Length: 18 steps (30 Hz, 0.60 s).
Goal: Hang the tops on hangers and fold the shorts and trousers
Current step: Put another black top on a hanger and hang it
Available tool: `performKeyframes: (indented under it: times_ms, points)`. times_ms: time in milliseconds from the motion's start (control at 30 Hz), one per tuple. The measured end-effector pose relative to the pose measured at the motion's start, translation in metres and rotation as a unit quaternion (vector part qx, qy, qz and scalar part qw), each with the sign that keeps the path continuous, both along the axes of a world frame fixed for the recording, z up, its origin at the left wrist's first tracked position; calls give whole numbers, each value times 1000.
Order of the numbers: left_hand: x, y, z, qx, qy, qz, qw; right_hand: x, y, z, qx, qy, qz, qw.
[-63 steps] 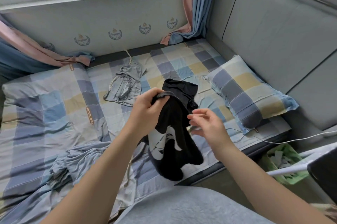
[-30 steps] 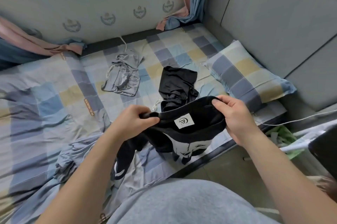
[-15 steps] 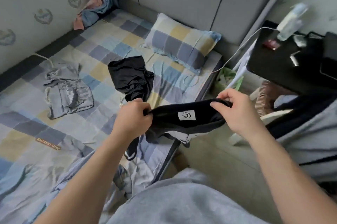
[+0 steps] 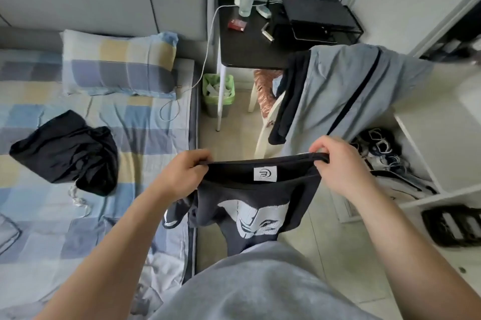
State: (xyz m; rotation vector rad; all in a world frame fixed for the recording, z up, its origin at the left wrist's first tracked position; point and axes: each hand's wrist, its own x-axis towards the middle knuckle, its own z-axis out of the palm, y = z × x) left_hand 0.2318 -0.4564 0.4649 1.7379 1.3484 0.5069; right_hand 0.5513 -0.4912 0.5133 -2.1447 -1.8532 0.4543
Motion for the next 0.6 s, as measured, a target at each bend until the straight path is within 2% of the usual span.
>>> performKeyframes:
  times_ms: [167,300,467,600]
  points:
    - [99,16,7,-59,-139,-51,987,81,-20,-13,17,-13,-128,992]
    - [180,33,10,-75,-168,-49,982,154,-32,-26,-39,18,-208,977]
    - [279,65,14,-48,-127,-67,988,252,-33,-18,-86,118,-149,978]
    - [359,94,13,-32,-119,-60,990,320,-36,-6,-53,192,-134,971]
